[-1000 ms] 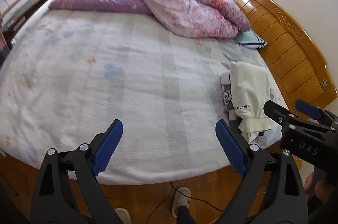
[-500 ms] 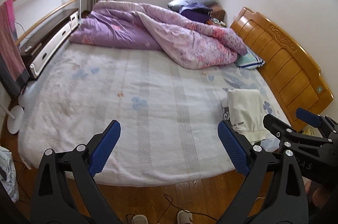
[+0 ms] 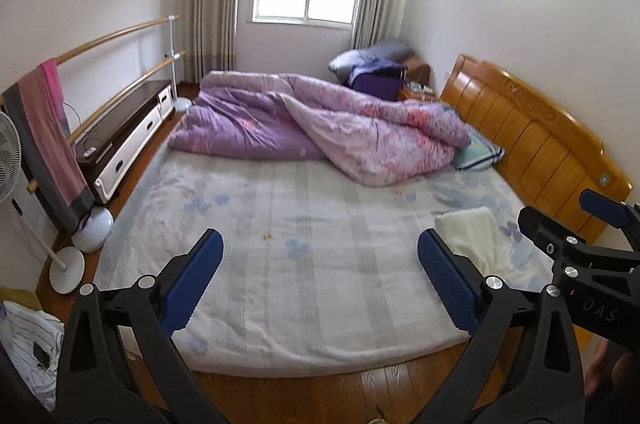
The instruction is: Fold large clothes
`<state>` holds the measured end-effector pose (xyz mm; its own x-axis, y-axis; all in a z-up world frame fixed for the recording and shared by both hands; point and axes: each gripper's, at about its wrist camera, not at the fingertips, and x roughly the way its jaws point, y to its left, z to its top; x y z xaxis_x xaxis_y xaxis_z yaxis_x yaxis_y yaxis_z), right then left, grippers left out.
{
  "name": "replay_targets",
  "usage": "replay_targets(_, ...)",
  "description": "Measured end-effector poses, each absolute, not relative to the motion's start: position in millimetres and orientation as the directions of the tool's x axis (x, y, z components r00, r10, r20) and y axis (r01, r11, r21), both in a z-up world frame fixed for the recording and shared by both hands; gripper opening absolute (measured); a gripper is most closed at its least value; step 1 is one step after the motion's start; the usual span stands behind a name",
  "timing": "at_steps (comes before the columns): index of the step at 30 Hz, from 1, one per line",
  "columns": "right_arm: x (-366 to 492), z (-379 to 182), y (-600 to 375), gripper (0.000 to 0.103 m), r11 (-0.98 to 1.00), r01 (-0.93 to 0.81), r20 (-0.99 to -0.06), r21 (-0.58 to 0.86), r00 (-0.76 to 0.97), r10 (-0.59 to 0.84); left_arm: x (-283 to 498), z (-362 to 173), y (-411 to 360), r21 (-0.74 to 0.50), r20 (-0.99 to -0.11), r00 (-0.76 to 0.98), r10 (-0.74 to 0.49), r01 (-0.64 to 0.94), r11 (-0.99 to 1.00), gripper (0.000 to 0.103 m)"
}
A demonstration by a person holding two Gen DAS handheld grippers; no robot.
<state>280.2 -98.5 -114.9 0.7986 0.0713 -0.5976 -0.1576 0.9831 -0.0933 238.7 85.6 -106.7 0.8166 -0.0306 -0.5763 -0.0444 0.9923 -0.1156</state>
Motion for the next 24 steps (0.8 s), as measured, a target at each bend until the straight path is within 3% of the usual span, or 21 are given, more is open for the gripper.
replay_targets(10,238,-70,-98,0.092,0.985,-0.159,-0.521,-0.063,0.847,0.104,190,-43,92,-0.066,-0.484,0.875,0.021,-0.060,0.996,0.098)
replay_targets(24,211,-50,-106,0.092,0.989,-0.137,-0.452,-0.049,0.887,0.100,155,-12,87,-0.053,-0.409,0.912,0.034,-0.060,0.997,0.098)
